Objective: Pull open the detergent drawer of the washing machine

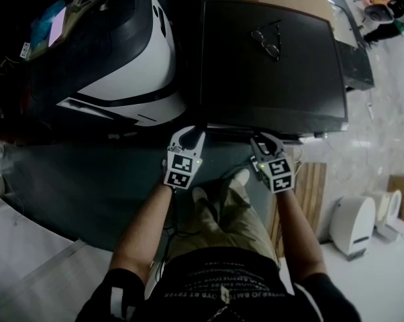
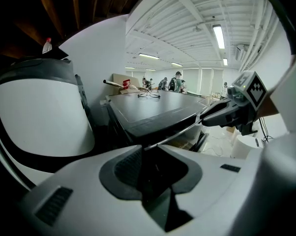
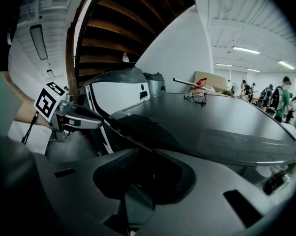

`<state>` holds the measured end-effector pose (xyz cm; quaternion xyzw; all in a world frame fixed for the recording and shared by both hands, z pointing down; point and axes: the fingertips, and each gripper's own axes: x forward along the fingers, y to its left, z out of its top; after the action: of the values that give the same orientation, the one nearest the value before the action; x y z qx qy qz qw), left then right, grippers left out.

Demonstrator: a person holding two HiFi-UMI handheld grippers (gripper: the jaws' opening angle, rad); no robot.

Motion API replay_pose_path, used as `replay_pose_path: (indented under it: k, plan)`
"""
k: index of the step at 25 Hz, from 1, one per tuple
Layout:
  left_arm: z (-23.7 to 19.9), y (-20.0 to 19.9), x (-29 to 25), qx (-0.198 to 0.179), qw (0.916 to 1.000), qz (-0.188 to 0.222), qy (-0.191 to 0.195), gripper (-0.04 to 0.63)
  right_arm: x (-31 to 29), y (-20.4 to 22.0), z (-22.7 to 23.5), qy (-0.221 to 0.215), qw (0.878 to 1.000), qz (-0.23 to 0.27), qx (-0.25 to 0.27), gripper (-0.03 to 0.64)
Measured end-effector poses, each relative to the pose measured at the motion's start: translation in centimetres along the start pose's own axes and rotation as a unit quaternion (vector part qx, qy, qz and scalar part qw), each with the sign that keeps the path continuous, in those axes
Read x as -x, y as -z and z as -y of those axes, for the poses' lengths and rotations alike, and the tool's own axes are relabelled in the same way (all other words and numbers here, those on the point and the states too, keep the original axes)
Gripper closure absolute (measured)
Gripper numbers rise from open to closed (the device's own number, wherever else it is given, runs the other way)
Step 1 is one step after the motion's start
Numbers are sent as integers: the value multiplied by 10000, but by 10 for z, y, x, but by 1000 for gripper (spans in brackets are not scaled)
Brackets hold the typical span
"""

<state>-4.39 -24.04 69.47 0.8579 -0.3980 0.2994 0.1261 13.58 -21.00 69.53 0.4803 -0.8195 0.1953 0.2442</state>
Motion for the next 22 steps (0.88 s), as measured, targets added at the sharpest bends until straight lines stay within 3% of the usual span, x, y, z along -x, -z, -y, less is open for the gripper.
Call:
replay_pose_path:
  k: [22]
  plan:
    - [24,24,28,-6,9996,-107,254,512,29,26,-25,89,9995,-217,-232,537]
